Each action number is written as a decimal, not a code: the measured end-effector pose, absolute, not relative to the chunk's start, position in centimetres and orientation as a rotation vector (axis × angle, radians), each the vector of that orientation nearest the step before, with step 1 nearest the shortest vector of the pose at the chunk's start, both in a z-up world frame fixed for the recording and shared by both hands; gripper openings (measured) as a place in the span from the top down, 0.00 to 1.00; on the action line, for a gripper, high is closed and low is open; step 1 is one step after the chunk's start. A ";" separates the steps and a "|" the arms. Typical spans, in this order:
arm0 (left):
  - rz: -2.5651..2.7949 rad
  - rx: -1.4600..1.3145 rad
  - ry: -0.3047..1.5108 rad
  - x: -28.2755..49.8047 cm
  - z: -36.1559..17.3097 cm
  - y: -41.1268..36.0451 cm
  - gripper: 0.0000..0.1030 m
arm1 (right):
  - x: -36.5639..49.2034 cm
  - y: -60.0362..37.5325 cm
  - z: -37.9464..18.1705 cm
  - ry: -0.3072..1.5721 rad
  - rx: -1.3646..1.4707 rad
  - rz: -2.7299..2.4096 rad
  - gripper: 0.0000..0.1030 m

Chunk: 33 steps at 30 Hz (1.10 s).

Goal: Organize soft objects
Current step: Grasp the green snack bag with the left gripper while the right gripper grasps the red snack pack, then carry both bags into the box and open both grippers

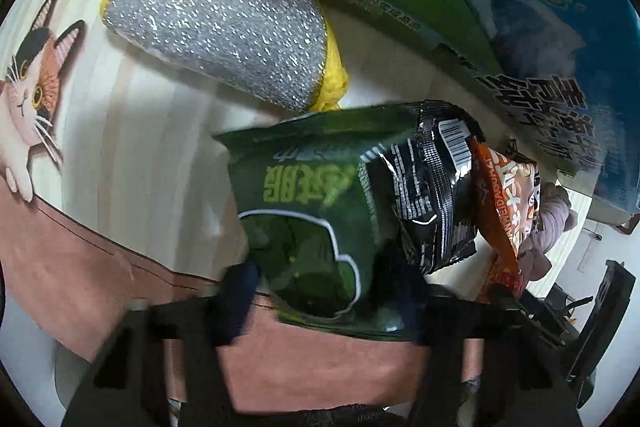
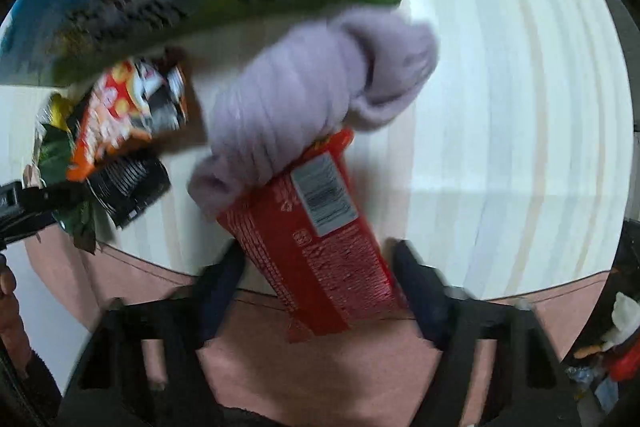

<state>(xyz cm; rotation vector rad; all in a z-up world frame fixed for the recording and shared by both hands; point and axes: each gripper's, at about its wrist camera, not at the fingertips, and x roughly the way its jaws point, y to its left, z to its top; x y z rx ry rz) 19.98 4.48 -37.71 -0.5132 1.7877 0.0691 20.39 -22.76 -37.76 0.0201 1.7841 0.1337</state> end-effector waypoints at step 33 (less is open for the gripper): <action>-0.064 -0.131 1.550 14.6 -24.3 -3.6 0.66 | 13.7 -18.3 -27.4 1.731 0.133 0.176 0.54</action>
